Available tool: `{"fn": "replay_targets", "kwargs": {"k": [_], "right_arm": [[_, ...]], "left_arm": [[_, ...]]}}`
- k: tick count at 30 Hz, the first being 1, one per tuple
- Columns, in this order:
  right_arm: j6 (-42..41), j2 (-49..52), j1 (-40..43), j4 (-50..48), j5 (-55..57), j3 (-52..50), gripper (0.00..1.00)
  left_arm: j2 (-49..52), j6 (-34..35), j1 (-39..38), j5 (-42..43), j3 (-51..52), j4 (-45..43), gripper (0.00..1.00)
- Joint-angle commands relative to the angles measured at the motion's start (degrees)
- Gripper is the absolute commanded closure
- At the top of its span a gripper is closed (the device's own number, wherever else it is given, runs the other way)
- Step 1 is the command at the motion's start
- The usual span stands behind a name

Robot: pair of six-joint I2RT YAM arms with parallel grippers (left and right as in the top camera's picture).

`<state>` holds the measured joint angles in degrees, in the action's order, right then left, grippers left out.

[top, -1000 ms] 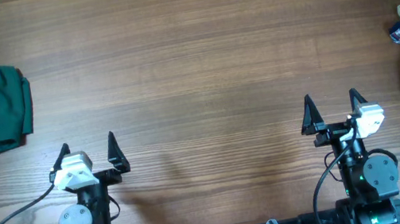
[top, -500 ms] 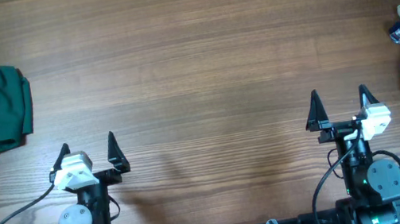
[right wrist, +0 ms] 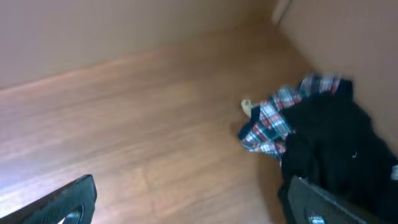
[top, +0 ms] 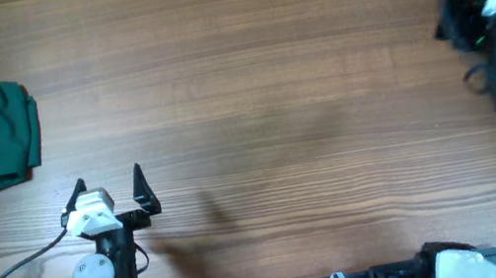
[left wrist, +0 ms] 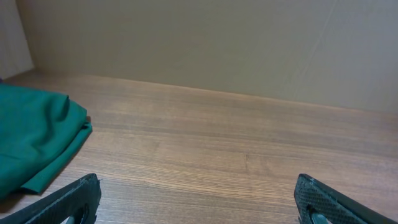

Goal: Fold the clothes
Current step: 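Reach the right gripper to the clothes pile and grasp the black t-shirt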

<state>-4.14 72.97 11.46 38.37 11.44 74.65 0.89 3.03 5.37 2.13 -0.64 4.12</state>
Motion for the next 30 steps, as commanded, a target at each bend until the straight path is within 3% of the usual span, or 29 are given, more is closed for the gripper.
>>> {"fn": "replay_targets", "kwargs": {"k": [1,7,8,10,16,19,30], "right_arm": [[0.94,10.64,12.33,5.46,-13.70,8.79,0.00],[0.94,16.90,19.32,5.81,-9.77,9.11,0.00],[1.01,17.31,20.17,5.95,-9.27,9.11,0.04],[1.05,19.26,22.64,6.05,-7.61,9.01,0.28],[1.11,29.51,25.70,8.66,-7.17,9.01,0.31],[1.14,33.31,25.75,9.11,-6.97,9.01,0.37],[-0.66,38.71,28.65,5.14,-3.74,7.34,0.33]], "left_arm": [[-0.35,-1.11,0.48,-0.31,0.33,0.22,0.00],[-0.35,-1.11,0.48,-0.31,0.33,0.24,0.00],[-0.35,-1.11,0.48,-0.31,0.33,0.24,0.00],[-0.35,-1.11,0.48,-0.28,0.33,0.24,0.00],[-0.35,-1.09,0.48,-0.31,0.33,0.24,0.00],[-0.35,-1.11,0.48,-0.31,0.33,0.24,0.00],[-0.35,-1.11,0.48,-0.31,0.33,0.24,0.00]]}}
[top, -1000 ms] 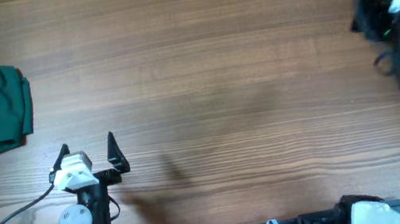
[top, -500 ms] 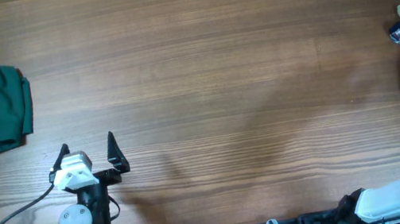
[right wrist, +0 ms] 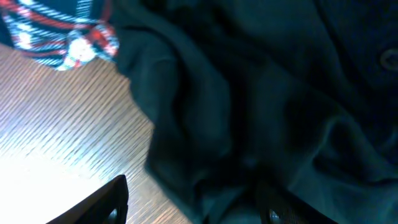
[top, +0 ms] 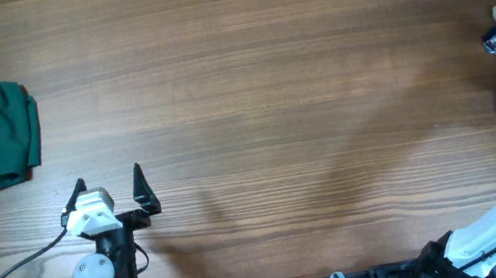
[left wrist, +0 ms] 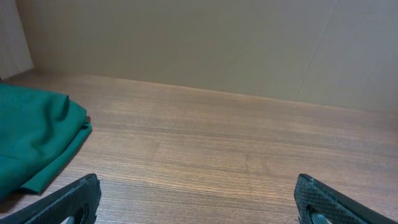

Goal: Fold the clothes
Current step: 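Reach the right gripper to the clothes pile and grasp the black t-shirt, then drag the black t-shirt with the right gripper to the table center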

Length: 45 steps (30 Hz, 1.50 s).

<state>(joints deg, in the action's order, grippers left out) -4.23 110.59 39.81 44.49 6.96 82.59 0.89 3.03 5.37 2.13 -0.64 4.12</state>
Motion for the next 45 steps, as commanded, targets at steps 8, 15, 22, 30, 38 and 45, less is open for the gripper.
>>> {"fn": "replay_targets", "kwargs": {"k": [8,15,22,30,38,45], "right_arm": [[-0.22,5.75,0.28,-4.44,-1.38,-0.59,0.41],[-0.22,4.31,0.26,-2.25,-1.42,3.21,0.96],[1.46,-7.76,0.26,0.00,-3.78,6.05,0.96],[3.63,-27.36,-2.84,1.36,-21.05,6.05,0.96],[4.22,-27.69,-29.62,3.21,-23.50,6.01,0.96],[4.11,-15.76,-48.85,-4.04,-23.54,6.01,0.96]], "left_arm": [[-0.35,-1.11,0.48,-0.31,0.33,0.24,0.00],[-0.35,-1.11,0.48,-0.31,0.33,0.24,0.00],[-0.35,-1.11,0.48,-0.31,0.33,0.24,0.00],[-0.35,-1.11,0.48,-0.31,0.33,0.24,0.00],[-0.35,-1.11,0.48,-0.31,0.33,0.22,0.00],[-0.35,-1.11,0.48,-0.31,0.33,0.24,0.00]]}}
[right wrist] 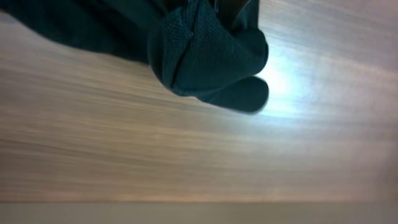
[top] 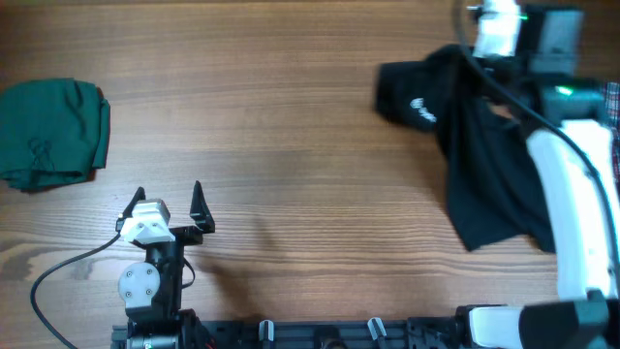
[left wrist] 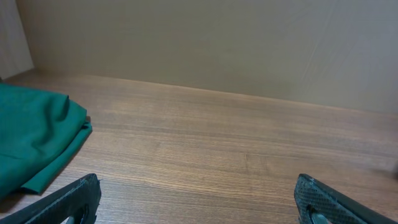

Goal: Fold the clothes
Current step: 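Drag the black t-shirt with the right gripper to the table center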

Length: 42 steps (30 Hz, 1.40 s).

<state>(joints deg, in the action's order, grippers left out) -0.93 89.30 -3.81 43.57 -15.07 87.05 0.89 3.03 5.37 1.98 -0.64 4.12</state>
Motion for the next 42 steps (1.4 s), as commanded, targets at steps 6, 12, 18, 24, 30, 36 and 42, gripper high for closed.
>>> {"fn": "replay_targets", "kwargs": {"k": [6,12,18,24,30,36,42], "right_arm": [[0.92,20.63,-19.89,-16.17,-6.95,1.55,0.96],[0.94,22.88,-34.45,-19.65,-8.13,1.57,0.96],[0.94,22.88,-41.38,-22.93,-7.23,1.57,0.96],[0.72,22.88,-41.33,-23.04,-7.52,1.57,0.94],[0.50,22.88,-41.33,-24.17,-10.49,1.57,0.95],[0.59,22.88,-41.33,-25.73,-10.47,1.57,0.95],[0.94,22.88,-41.33,-26.01,-8.35,1.57,0.95]], "left_arm": [[-0.35,-1.11,0.48,-0.15,0.33,0.24,0.00],[-0.35,-1.09,0.48,-0.15,0.33,0.22,0.00],[-0.35,-1.11,0.48,-0.15,0.33,0.24,0.00],[-0.35,-1.11,0.48,-0.15,0.33,0.24,0.00],[-0.35,-1.11,0.48,-0.15,0.33,0.24,0.00],[-0.35,-1.11,0.48,-0.15,0.33,0.24,0.00],[-0.35,-1.11,0.48,-0.15,0.33,0.24,0.00]]}}
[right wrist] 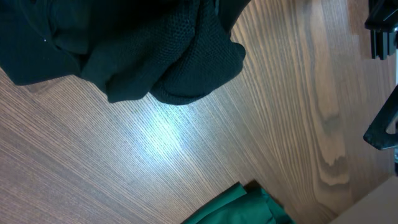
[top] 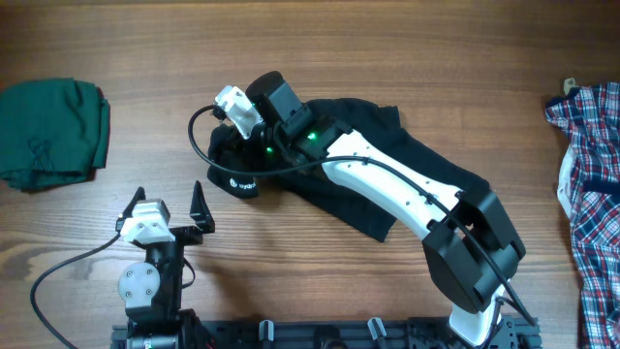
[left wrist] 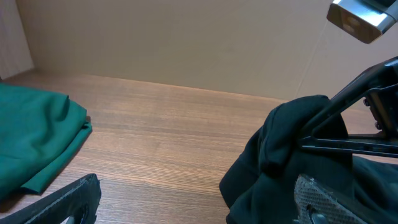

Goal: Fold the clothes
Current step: 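Drag the black t-shirt with the right gripper to the table center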

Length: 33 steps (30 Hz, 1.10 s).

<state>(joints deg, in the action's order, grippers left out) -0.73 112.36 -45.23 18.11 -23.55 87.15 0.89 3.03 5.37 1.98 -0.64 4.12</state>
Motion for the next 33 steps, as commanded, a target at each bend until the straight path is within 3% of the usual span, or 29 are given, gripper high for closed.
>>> {"fn": "replay_targets", "kwargs": {"k": [1,12,14,17,21,24,33], "right_arm": [[0.76,-0.17,0.09,-0.59,1.44,1.46,0.95],[0.70,-0.17,2.14,-1.77,1.75,1.46,0.95],[0.72,-0.17,2.14,-1.81,1.75,1.46,0.88],[0.72,-0.17,2.14,-1.84,1.75,1.46,0.87],[0.72,-0.17,2.14,-1.86,1.77,1.46,0.88],[0.72,-0.17,2.14,-1.86,1.77,1.46,0.95],[0.72,-0.17,2.14,-1.62,1.77,1.46,0.96]], "left_arm": [[-0.35,-1.11,0.48,-0.15,0.33,0.24,0.00],[-0.35,-1.11,0.48,-0.15,0.33,0.24,0.00],[-0.35,-1.11,0.48,-0.15,0.33,0.24,0.00],[-0.35,-1.11,0.48,-0.15,0.33,0.24,0.00],[-0.35,-1.11,0.48,-0.15,0.33,0.24,0.00],[-0.35,-1.09,0.48,-0.15,0.33,0.24,0.00],[-0.35,-1.11,0.48,-0.13,0.33,0.24,0.00]]}}
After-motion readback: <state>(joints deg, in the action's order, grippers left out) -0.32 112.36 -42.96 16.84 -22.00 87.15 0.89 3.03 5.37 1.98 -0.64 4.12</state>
